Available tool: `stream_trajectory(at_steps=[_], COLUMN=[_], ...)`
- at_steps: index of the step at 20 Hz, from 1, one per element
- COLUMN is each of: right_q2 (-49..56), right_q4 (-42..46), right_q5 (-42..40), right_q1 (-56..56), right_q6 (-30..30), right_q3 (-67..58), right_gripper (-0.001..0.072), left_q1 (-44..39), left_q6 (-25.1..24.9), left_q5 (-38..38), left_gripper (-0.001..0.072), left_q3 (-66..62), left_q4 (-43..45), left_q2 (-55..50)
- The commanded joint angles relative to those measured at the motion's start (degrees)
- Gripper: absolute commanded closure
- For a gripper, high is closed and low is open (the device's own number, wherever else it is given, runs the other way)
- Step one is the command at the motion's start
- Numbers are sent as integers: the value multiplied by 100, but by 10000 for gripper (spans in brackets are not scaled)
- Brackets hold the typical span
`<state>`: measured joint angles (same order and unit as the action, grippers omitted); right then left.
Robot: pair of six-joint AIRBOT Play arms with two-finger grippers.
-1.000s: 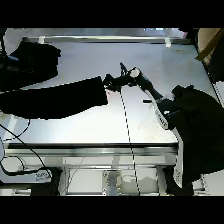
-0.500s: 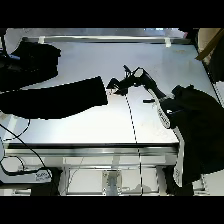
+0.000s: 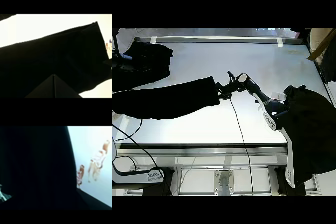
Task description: Fold the clothes and pants, and hang the long-sleeved shirts on hangers.
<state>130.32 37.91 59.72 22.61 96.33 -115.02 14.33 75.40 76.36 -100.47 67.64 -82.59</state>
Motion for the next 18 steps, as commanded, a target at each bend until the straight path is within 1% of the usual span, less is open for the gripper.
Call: stream_trajectory(at_steps=[1, 2, 3, 4, 5, 7, 9, 11, 13, 14, 16, 18], right_q2=[55, 55, 35, -42, -177, -568, -1099, -1709, -2304, -2660, -3211, -3587], right_q4=[-356, -433, -461, -457, -444, -195, 463, 1176, 1449, 1423, 1495, 1499], right_q5=[-264, -267, -225, -144, -50, 527, 1537, 2881, 4411, 4577, 4577, 4570], right_q1=[179, 177, 138, 72, -17, -289, -610, -944, -1276, -1462, -1740, -1987], right_q6=[2, 4, 9, -107, -225, -417, -428, -426, -426, -393, -389, -387], right_q3=[-11, -92, -214, -293, -295, -295, -280, -280, -280, -197, -162, -162], right_gripper=[166, 347, 713, 703, 703, 703, 703, 704, 704, 705, 705, 705], left_q1=[-2, -2, 2, 7, 7, 4, 0, -55, -166, -236, -452, -789], left_q6=[-4, -4, -4, -9, -125, -181, -179, -177, -175, -173, -173, -173], left_q5=[4, 7, 17, 76, 190, 459, 636, 741, 772, 802, 855, 879], left_gripper=[695, 695, 695, 695, 695, 694, 695, 695, 694, 695, 695, 695], left_q3=[-4, -4, -4, -4, -4, -4, -7, -4, -4, -4, -4, 13], left_q4=[0, 0, 2, 2, 0, -2, -7, -55, -68, -70, -76, -66], left_q2=[2, 2, 2, 2, 4, 15, 103, 328, 629, 778, 949, 898])
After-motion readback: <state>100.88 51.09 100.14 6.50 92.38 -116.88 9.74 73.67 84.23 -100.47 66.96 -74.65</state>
